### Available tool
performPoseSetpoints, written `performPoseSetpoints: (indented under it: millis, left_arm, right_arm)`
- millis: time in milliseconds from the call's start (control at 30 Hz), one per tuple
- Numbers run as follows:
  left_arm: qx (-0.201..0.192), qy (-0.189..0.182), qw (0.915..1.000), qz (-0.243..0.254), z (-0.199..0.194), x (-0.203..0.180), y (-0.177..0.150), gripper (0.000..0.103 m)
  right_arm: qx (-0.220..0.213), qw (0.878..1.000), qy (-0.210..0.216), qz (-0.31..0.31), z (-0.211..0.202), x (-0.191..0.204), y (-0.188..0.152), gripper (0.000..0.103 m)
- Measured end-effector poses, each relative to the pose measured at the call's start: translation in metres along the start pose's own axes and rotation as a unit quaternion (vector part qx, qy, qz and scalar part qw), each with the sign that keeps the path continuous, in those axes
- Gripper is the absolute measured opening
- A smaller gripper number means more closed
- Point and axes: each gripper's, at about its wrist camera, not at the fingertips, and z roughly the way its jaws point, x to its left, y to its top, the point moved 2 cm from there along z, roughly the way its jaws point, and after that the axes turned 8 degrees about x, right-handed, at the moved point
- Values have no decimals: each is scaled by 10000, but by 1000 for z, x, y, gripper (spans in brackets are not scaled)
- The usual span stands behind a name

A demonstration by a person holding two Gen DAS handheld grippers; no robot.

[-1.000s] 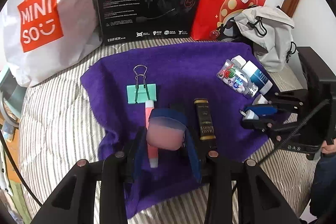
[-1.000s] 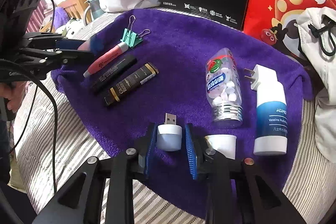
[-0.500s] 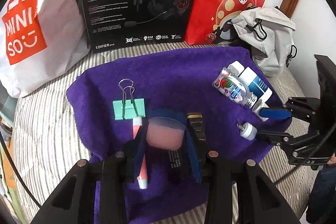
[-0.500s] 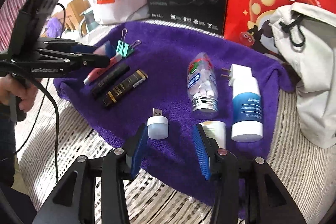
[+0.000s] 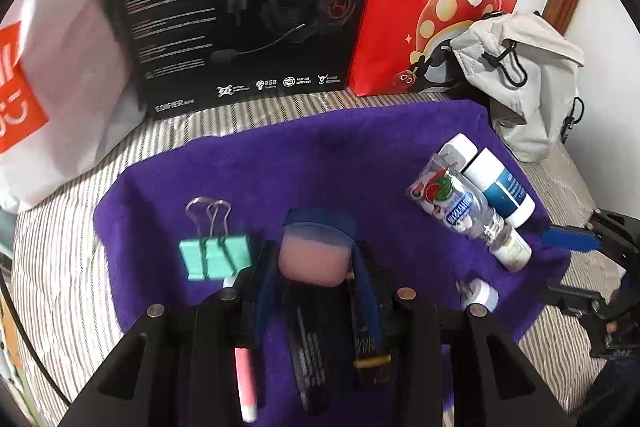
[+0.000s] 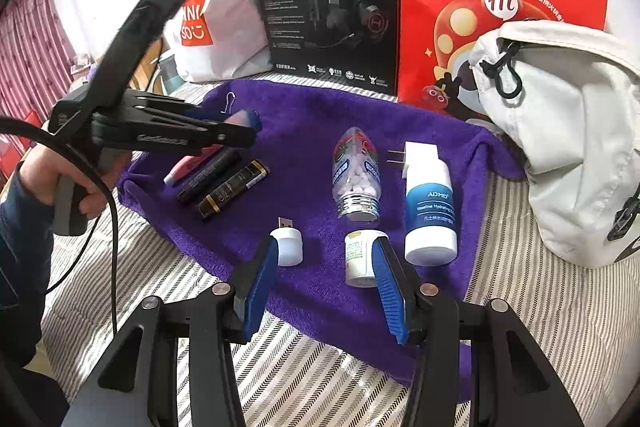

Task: Organize rigid objects
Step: 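Carry the jar and USB light onto the towel, releasing the light from the right gripper, then set the pink jar on the towel and open the left gripper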

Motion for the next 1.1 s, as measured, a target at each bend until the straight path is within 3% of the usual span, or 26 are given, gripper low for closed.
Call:
performPoseSetpoints:
  millis: [300,700,900,967,1100]
  left_arm:
    - [208,31,9998,-4,24,-1,16,36]
    - [421,546,9973,269,40,-15,19,36]
    - [539,621,9965,168,38,-18,15,42]
    - [591,691,9958,144,38,-19,15,49]
    - [614,741,9954,37,26,-22,9,50]
  right_arm:
    - [61,9999,73,93,5,-3,-4,49]
    - [24,9998,183,-15,2,3,-6,49]
    - [-27,9998,187,114,-2,-5,-7,49]
    - [-30,9998,126,139,-2,-7,-8,49]
    - [5,9998,-63,181,-1,-12,-8,49]
